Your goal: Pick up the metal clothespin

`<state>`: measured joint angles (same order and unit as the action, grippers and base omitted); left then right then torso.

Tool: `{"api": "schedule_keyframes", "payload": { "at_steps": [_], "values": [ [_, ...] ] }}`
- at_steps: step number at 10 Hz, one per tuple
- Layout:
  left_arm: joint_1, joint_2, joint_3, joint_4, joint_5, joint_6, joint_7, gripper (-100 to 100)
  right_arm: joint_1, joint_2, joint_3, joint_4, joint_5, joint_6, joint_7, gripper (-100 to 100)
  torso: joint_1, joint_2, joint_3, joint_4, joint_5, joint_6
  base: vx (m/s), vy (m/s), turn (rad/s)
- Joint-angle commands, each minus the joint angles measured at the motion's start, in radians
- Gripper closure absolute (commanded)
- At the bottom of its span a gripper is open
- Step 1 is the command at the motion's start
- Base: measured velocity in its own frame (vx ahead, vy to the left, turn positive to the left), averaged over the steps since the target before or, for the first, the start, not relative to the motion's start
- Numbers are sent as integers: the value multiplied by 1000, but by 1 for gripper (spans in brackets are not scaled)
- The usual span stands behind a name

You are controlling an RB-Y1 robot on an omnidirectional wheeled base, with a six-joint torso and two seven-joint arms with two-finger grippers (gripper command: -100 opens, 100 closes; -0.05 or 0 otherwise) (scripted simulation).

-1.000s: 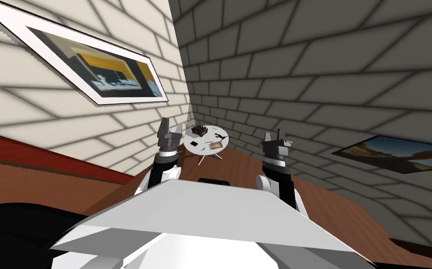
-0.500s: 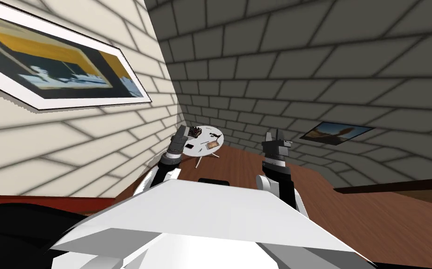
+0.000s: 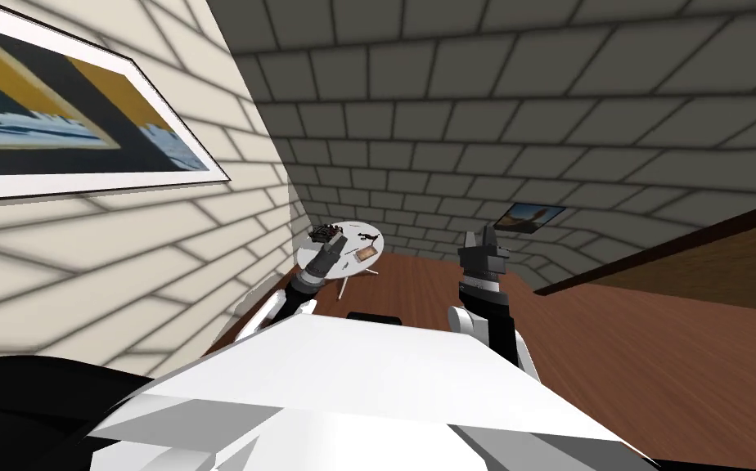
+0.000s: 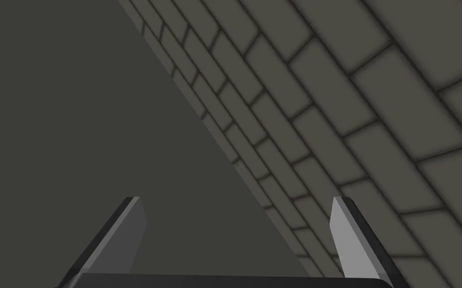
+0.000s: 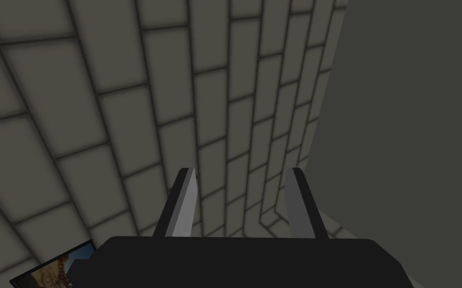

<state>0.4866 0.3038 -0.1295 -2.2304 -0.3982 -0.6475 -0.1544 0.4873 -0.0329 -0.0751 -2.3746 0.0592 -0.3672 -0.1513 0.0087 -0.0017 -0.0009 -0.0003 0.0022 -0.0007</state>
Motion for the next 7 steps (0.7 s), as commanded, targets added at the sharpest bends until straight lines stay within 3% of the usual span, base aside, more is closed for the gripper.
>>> {"api": "schedule_keyframes", "payload": {
  "at_steps": [1, 2, 3, 4, 5, 6, 7],
  "values": [
    [-7, 50, -19, 23, -50, 3, -43, -100, 0, 0, 0, 0, 0, 0, 0, 0, 0, 0, 0, 0, 0, 0, -33, 122, -332],
    [-7, 51, -19, 23, -58, 3, -43, -100, 0, 0, 0, 0, 0, 0, 0, 0, 1, 0, 0, 0, 0, 1, -40, 102, -191],
    [-12, 93, -40, 51, -100, 0, -87, -100, 0, 0, 0, 0, 0, 0, 0, 0, 0, 0, 0, 0, 0, 0, -69, 99, -332],
    [-12, 93, -40, 51, -111, 0, -87, -100, 0, 0, 0, 0, 0, 0, 0, 0, 0, 2, 1, 0, 0, 1, -48, 100, -236],
    [-17, 135, -62, 81, -154, -2, -132, -100, 0, 0, 0, 0, 0, 0, 0, 0, -1, 1, 1, 0, 0, 0, -24, 131, -374],
    [-17, 136, -62, 81, -167, -2, -134, -100, 0, 0, 0, 0, 0, 0, 0, 0, 2, 0, 0, 0, 0, 1, -26, 119, -227],
    [-22, 178, -85, 113, -205, -3, -178, -100, 0, 0, 0, 0, 0, 0, 0, 0, 1, -1, 0, 0, 0, 0, -48, 117, -303]
  ]
}}
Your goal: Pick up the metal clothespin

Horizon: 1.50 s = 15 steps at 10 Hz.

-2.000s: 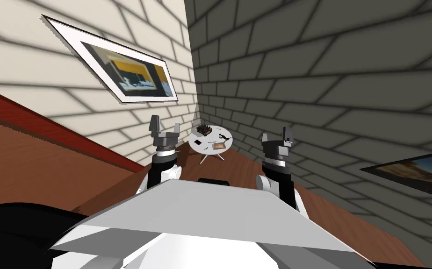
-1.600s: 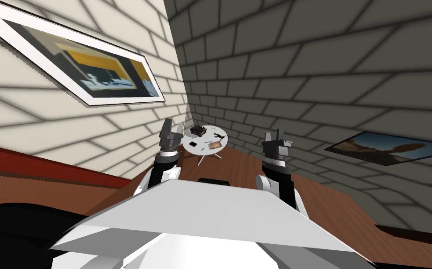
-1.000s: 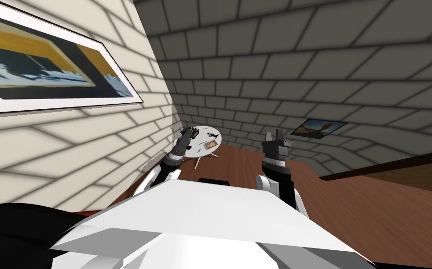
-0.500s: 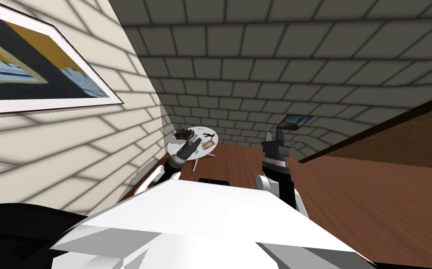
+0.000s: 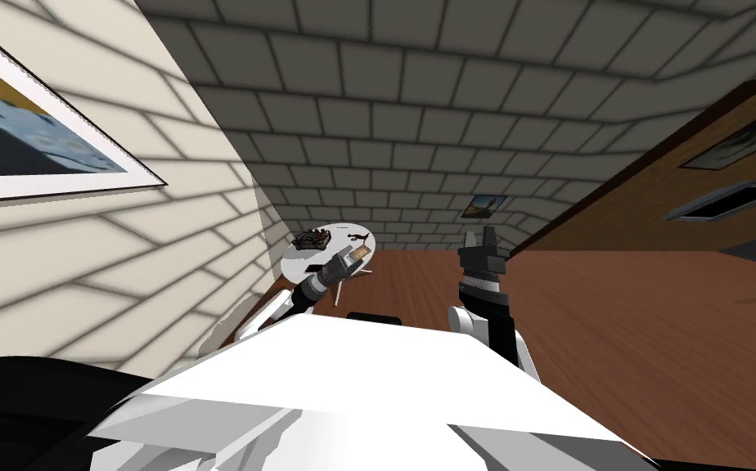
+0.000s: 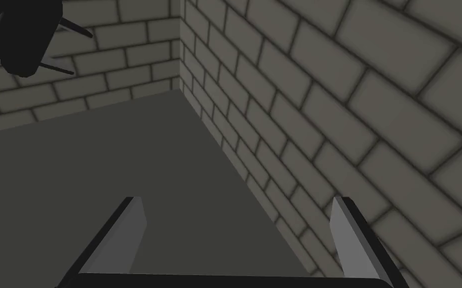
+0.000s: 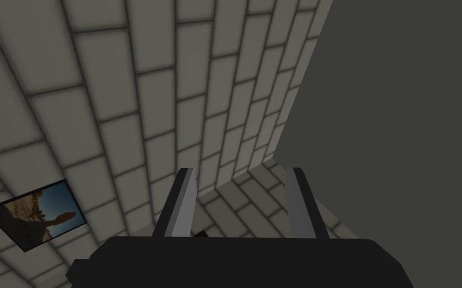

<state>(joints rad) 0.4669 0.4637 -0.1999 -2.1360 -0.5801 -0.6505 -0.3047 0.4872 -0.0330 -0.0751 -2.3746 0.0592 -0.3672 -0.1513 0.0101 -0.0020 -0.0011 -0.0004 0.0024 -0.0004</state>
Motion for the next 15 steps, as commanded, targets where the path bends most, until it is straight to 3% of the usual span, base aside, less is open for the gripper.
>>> {"api": "schedule_keyframes", "payload": {
  "at_steps": [1, 2, 3, 4, 5, 6, 7, 8, 9, 10, 11, 12, 13, 14, 15],
  "values": [
    [-3, 19, -14, 18, -43, 0, -32, -100, 0, 0, 0, 0, 0, 0, 0, 0, 0, 0, 0, 0, 0, 0, -51, 95, -229],
    [-8, 62, -39, 52, -77, 1, -69, -100, 0, 0, 0, 0, 0, 0, 0, 0, -2, 0, 0, 0, 0, -1, -67, 106, -410],
    [-8, 62, -39, 52, -104, 1, -82, -100, 0, 0, 0, 0, 0, 0, 0, 0, -1, 1, 1, 0, 0, 0, -60, 94, -219],
    [-14, 103, -64, 88, -140, 3, -119, -100, 0, 0, 0, 0, 0, 0, 0, 0, -2, 0, 0, 0, 0, -1, -75, 93, -332],
    [-14, 105, -64, 88, -165, 3, -133, -100, 0, 0, 0, 0, 0, 0, 0, 0, -1, 1, 1, 0, 0, 0, -53, 84, -251],
    [-20, 147, -91, 125, -195, 7, -167, -100, 0, 0, 0, 0, 0, 0, 0, 0, -2, 0, 0, 0, 0, -1, -51, 109, -381],
    [-20, 147, -91, 125, -231, 7, -186, -100, 0, 0, 0, 0, 0, 0, 0, 0, 0, 0, 0, 0, 0, 0, -45, 103, -210],
    [-26, 189, -118, 164, -257, 13, -219, -100, 0, 0, 0, 0, 0, 0, 0, 0, 0, -1, -1, 0, 0, -1, -60, 100, -379],
    [-26, 189, -118, 164, -290, 13, -240, -100, 0, 0, 0, 0, 0, 0, 0, 0, 0, -1, 0, 0, 0, 0, -51, 84, -214],
    [-26, 189, -118, 164, -298, 13, -240, -100, 0, 0, 0, 0, 0, 0, 0, 0, -1, -2, -1, 0, 0, -1, -12, 33, 24],
    [-33, 230, -145, 204, -338, 20, -288, -100, 1, 0, 0, 0, 0, 0, 0, 0, -4, -4, -2, -1, -1, -2, -18, 57, -310],
    [-33, 230, -145, 204, -366, 20, -294, -100, 0, 0, 0, 0, 0, 0, 0, 0, -3, -4, -2, -1, -1, 0, -30, 78, -287],
    [-39, 270, -174, 244, -401, 28, -325, -100, 0, 0, 0, 0, 0, 0, 0, 0, -2, -4, -2, -1, 0, -1, -45, 86, -373],
    [-39, 270, -174, 245, -429, 28, -349, -100, 0, 0, 0, 0, 0, 0, 0, 0, -1, -3, -1, -1, 0, -1, -51, 87, -238],
    [-45, 308, -202, 278, -460, 38, -377, -100, 0, 0, 0, 0, 0, 0, 0, 0, -1, -2, -1, 0, 0, -1, -48, 93, -395]
  ]
}}
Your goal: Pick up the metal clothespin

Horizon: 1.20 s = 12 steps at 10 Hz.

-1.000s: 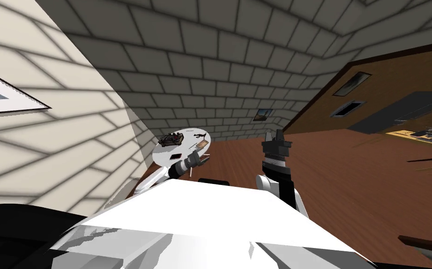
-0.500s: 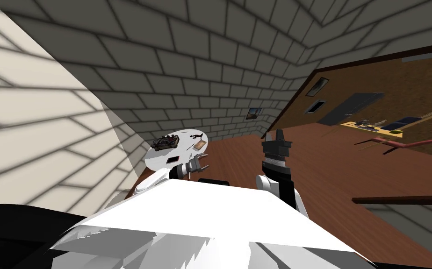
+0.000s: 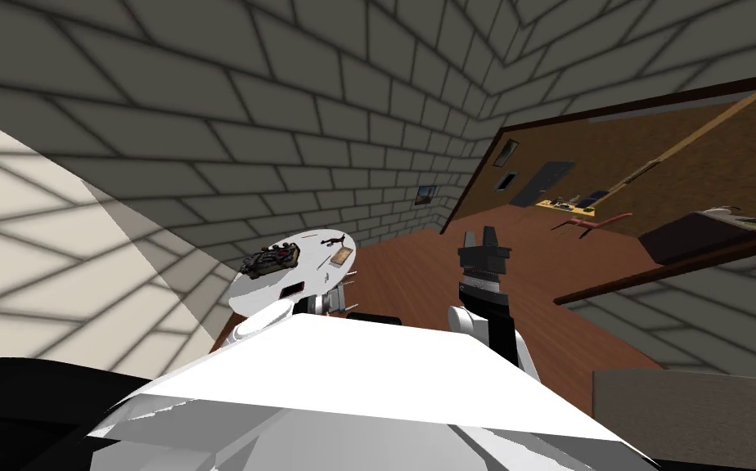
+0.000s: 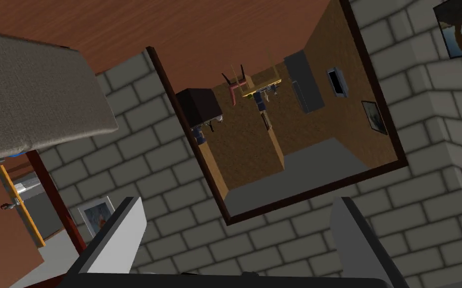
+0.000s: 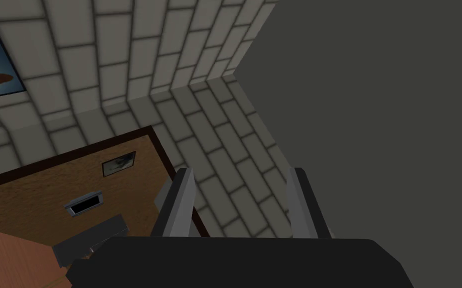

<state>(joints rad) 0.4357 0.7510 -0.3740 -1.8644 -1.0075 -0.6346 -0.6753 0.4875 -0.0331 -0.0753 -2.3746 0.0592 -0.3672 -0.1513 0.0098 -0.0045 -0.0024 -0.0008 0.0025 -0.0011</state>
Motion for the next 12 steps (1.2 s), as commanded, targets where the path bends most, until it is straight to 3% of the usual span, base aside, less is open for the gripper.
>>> {"api": "schedule_keyframes", "payload": {
  "at_steps": [1, 2, 3, 5, 6, 7, 8, 10, 11, 12],
  "values": [
    [-14, 20, -28, 15, -50, 22, -34, -100, 0, 0, 0, 0, 0, 0, 0, 0, 0, 0, 0, 0, 0, 0, -30, 83, -232],
    [-14, 20, -28, 15, -75, 22, -34, -100, 0, 0, 0, 0, 0, 0, 0, 0, -1, -1, -1, 0, 0, -1, -6, 35, 0],
    [-20, 56, -57, 57, -106, 33, -85, -100, 0, 0, 0, 0, 0, 0, 0, 0, -4, -3, -2, -1, -1, -1, -14, 48, -385],
    [-20, 56, -57, 57, -143, 33, -88, -100, 0, 0, 0, 0, 0, 0, 0, 0, -2, -3, -2, -1, 0, -1, -14, 54, -120],
    [-26, 88, -86, 100, -178, 45, -138, -100, 0, 0, 0, 0, 0, 0, 0, 0, -4, -3, -2, -1, -1, -2, -13, 49, -309],
    [-26, 88, -86, 100, -209, 45, -142, -100, 0, 0, 0, 0, 0, 0, 0, 0, -3, -3, -2, -1, -1, 0, -24, 72, -291],
    [-31, 118, -115, 142, -240, 58, -180, -100, 0, 0, 0, 0, 0, 0, 0, 0, -2, -3, -2, -1, 0, -1, -31, 83, -380],
    [-31, 118, -115, 142, -278, 58, -194, -100, 0, 0, 0, 0, 0, 0, 0, 0, -1, -3, -2, -1, 0, -1, -19, 60, -118],
    [-37, 145, -143, 185, -320, 73, -236, -100, 1, 0, 0, 0, 0, 0, 0, 0, -3, -4, -2, -1, 0, -2, -22, 49, -360],
    [-37, 145, -143, 185, -343, 73, -246, -100, 0, 0, 0, 0, 0, 0, 0, 0, -3, -3, -2, -1, -1, 0, -25, 61, -291]
  ]
}}
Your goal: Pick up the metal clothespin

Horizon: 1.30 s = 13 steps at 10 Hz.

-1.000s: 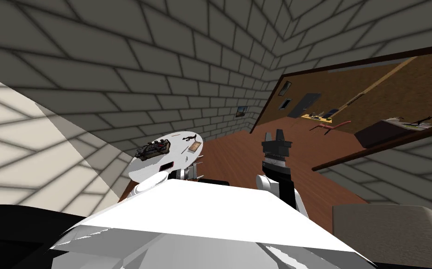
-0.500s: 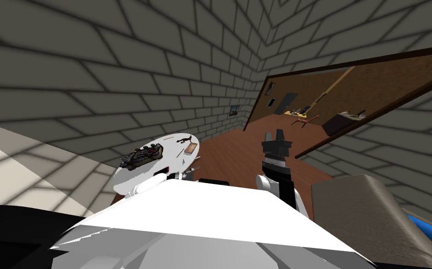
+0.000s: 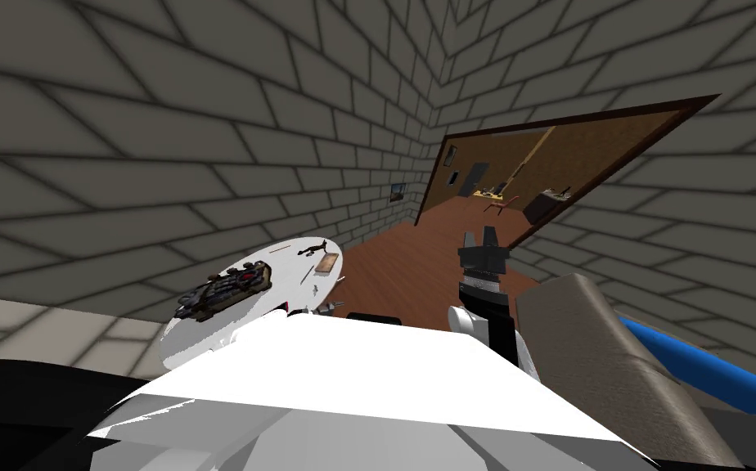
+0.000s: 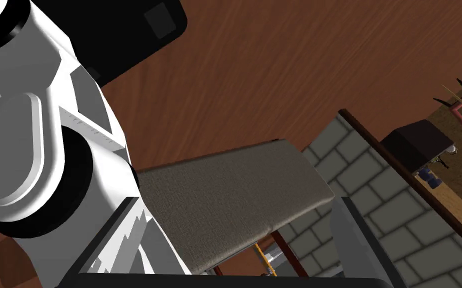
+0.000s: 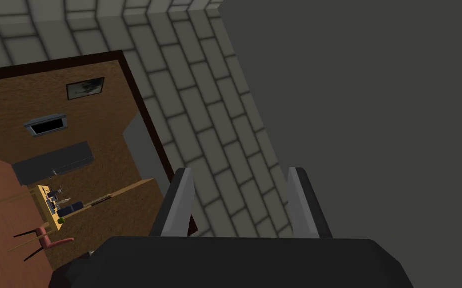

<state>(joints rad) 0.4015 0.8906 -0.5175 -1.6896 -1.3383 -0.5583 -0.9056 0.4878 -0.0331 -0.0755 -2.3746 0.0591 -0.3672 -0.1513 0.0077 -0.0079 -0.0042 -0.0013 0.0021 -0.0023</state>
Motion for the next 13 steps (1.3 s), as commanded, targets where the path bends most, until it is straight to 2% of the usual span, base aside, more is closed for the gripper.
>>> {"api": "schedule_keyframes", "payload": {
  "at_steps": [1, 2, 3, 4, 5, 6, 7, 8, 9, 10, 11, 12, 13],
  "values": [
    [-8, 29, -28, 50, -50, 12, -50, -100, 0, 0, 0, 0, 0, 0, 0, 0, 0, 0, 0, 0, 0, 0, -25, 97, -414],
    [-8, 29, -28, 52, -76, 12, -65, -100, 0, 0, 0, 0, 0, 0, 0, 0, 3, 0, 0, 0, 0, 1, -30, 85, -204],
    [-14, 50, -55, 94, -106, 28, -97, -100, 0, 0, 0, 0, 0, 0, 0, 0, 2, 0, 0, 0, 1, -1, -32, 65, -354],
    [-14, 50, -55, 94, -137, 28, -113, -100, 0, 0, 0, 0, 0, 0, 0, 0, 1, 0, 0, 0, 0, 0, -28, 56, -214],
    [-14, 50, -55, 94, -137, 28, -113, -100, 0, 0, 0, 0, 0, 0, 0, 0, 0, 0, 0, 0, 0, -1, -11, 24, -3],
    [-19, 69, -81, 134, -173, 44, -158, -100, 0, 0, 0, 0, 0, 0, 0, 0, -2, -1, -1, 0, 0, -1, -24, 40, -314],
    [-19, 69, -81, 134, -196, 44, -158, -100, 0, 0, 0, 0, 0, 0, 0, 0, -1, -1, -1, 0, 0, 0, -28, 50, -281],
    [-24, 85, -106, 172, -234, 61, -191, -100, 0, 0, 0, 0, 0, 0, 0, 0, -1, -1, 0, 0, 0, 0, -25, 63, -296],
    [-24, 85, -106, 174, -252, 61, -191, -100, 0, 0, 0, 0, 0, 0, 0, 0, 1, -1, 0, 0, 0, 0, -28, 53, -314],
    [-24, 85, -106, 174, -252, 61, -201, -100, 0, 0, 0, 0, 0, 0, 0, 0, 0, -1, -1, 0, 0, 0, -16, 25, -55],
    [-29, 99, -131, 212, -305, 78, -230, -100, 0, 0, 0, 0, 0, 0, 0, 0, -2, -2, -1, 0, 0, -1, -19, 35, -320],
    [-29, 99, -131, 212, -306, 78, -241, -100, 0, 0, 0, 0, 0, 0, 0, 0, -1, -2, -1, 0, 0, 0, -22, 45, -258],
    [-33, 111, -154, 248, -351, 95, -268, -100, 0, 0, 0, 0, 0, 0, 0, 0, -1, -2, -1, 0, 0, -1, -35, 39, -357]
  ]
}}
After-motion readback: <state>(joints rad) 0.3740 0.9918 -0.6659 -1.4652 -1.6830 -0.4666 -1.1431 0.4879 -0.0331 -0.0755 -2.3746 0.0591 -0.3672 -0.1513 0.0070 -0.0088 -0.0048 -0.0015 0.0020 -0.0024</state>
